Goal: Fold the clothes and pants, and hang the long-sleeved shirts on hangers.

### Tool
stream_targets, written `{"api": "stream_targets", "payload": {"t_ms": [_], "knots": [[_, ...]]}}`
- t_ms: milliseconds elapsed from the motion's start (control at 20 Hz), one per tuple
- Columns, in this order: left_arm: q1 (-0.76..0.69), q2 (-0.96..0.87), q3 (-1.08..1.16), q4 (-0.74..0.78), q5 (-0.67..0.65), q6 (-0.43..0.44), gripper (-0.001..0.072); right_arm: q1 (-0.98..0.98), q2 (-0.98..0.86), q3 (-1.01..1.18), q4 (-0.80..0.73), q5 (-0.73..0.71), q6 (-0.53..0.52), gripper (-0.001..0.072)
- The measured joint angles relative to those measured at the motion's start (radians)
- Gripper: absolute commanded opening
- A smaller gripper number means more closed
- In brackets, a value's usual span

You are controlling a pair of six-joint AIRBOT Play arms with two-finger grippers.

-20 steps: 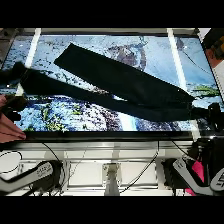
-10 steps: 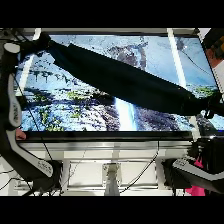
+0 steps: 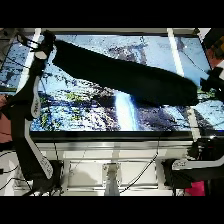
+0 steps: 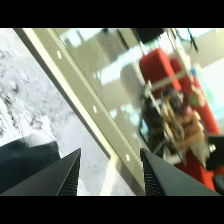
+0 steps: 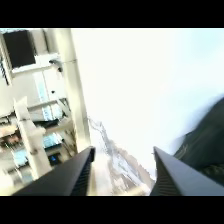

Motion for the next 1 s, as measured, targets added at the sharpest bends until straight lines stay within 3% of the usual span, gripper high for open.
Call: {"api": "stream_targets", "payload": {"t_ms": [100,150,200,250,300,650,800,1000], "knots": [[-0.001,-0.013,0.002,0.068,0.010,-0.002,0.0419,0.025,-0.077,0.098,-0.066,0.039,0.010,0.0540],[0.000,-0.013,0.003,0.101,-0.015,-0.003,0.0282,0.030,-0.106,0.134,-0.100,0.076,0.013,0.0531],[0.001,-0.006,0.003,0.127,-0.051,-0.003,0.0135,0.031,-0.127,0.163,-0.133,0.118,0.013,0.0381],[0.005,0.005,0.003,0.150,-0.097,-0.001,0.0031,0.026,-0.141,0.185,-0.163,0.162,0.013,0.0163],[0.010,0.021,0.004,0.170,-0.137,0.005,0.0004,0.018,-0.153,0.208,-0.196,0.220,0.005,0.0030],[-0.002,0.165,0.005,0.275,-0.692,0.149,0.0002,-0.088,-0.139,0.261,-0.369,0.638,-0.193,0.0029],[-0.086,0.206,0.005,0.285,-0.895,0.177,0.0002,-0.136,-0.061,0.141,-0.406,0.692,-0.274,0.0029],[-0.260,0.224,0.003,0.286,-1.046,0.181,0.0002,-0.246,0.082,-0.121,-0.369,0.691,-0.402,0.0030]]}}
